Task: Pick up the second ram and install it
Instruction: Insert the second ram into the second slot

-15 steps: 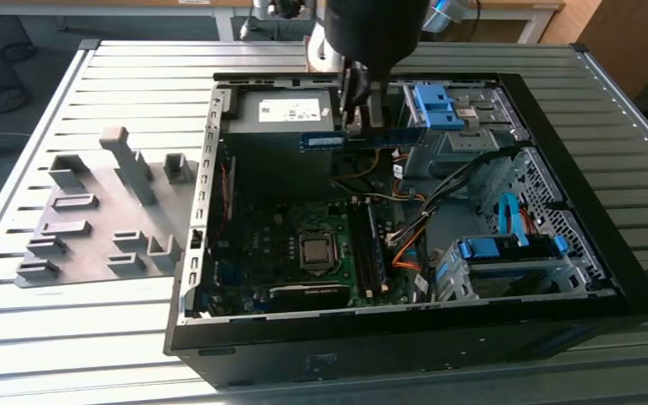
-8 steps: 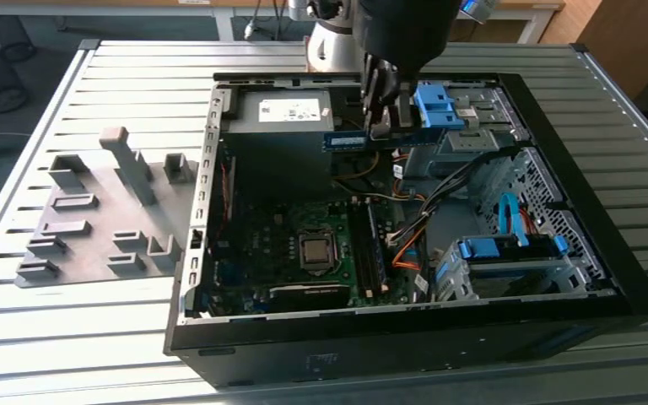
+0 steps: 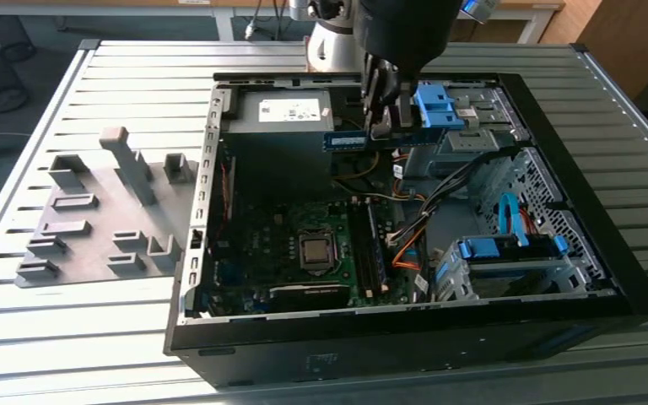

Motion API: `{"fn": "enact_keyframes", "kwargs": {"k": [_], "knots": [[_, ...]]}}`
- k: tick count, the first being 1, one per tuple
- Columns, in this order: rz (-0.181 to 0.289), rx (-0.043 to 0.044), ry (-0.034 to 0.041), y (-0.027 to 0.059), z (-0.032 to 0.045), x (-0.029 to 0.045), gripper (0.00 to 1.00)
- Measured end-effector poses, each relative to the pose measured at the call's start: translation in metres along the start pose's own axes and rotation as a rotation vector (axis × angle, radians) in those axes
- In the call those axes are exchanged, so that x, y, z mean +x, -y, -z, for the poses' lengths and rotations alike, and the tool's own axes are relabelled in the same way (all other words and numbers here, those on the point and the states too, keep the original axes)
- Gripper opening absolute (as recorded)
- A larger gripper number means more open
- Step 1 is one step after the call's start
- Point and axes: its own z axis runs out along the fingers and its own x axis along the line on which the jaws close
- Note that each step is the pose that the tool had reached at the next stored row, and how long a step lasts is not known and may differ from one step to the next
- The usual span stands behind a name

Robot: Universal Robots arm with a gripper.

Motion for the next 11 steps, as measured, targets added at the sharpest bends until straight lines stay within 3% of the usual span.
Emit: {"fn": "enact_keyframes", "kwargs": {"k": [7,11], "knots": [[-0.006,0.0001,0.0000,0.0001,0.0000,0.0002,0.14],[-0.045,0.0015,0.0009,0.0001,-0.0002,0.0002,0.14]]}}
